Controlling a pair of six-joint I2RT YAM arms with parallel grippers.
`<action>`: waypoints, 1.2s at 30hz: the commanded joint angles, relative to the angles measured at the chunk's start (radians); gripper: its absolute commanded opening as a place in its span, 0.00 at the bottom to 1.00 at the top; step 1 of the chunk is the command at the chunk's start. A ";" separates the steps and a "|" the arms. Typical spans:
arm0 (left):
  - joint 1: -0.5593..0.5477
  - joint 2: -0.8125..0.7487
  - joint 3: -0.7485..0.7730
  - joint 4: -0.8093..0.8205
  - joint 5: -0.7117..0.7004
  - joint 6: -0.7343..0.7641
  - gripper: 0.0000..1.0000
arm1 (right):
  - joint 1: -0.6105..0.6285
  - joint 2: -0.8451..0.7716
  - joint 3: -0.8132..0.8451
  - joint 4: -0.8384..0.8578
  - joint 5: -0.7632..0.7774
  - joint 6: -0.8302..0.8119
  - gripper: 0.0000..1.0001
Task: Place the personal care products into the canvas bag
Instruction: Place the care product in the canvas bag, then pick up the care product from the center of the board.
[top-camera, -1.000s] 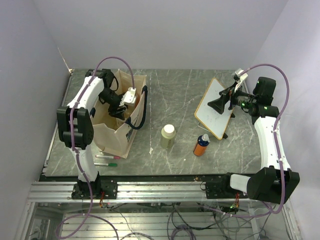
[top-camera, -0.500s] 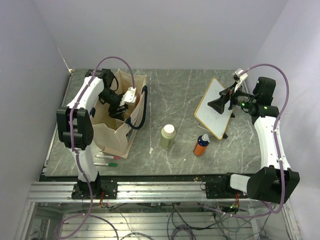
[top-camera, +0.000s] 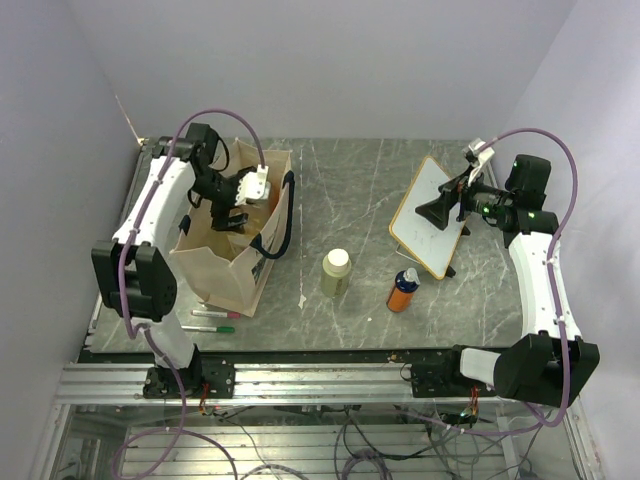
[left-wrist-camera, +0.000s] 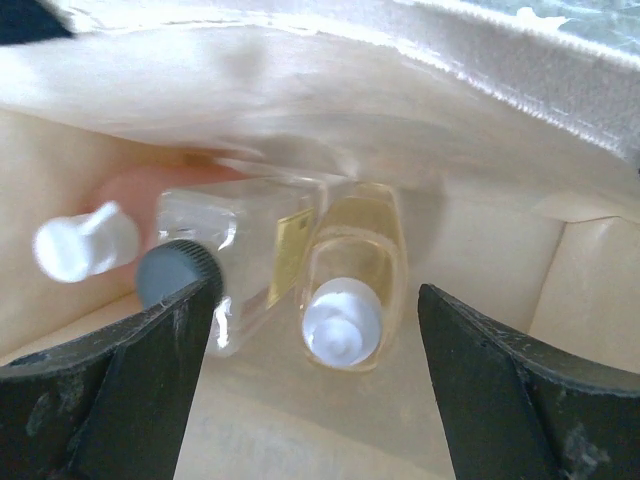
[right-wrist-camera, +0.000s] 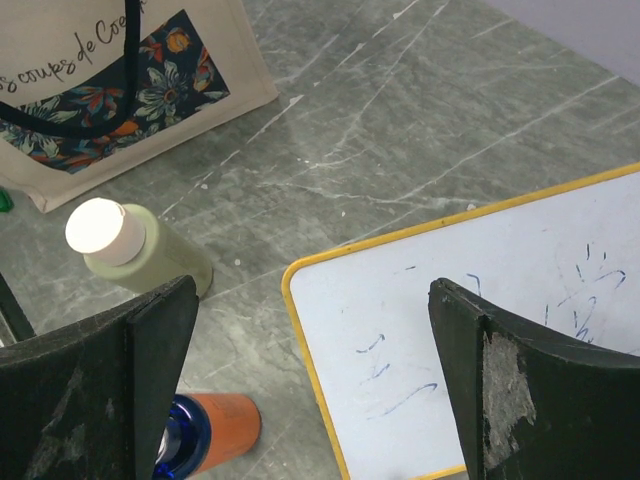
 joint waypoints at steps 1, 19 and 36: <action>-0.007 -0.087 -0.003 0.103 -0.017 -0.084 0.93 | -0.001 0.006 0.049 -0.055 -0.016 -0.050 0.99; -0.235 -0.360 0.052 0.559 -0.346 -0.946 0.88 | 0.195 -0.055 0.009 -0.287 0.162 -0.317 0.96; -0.684 -0.193 -0.207 0.532 -0.281 -0.694 1.00 | 0.148 -0.107 -0.035 -0.173 0.220 -0.161 0.96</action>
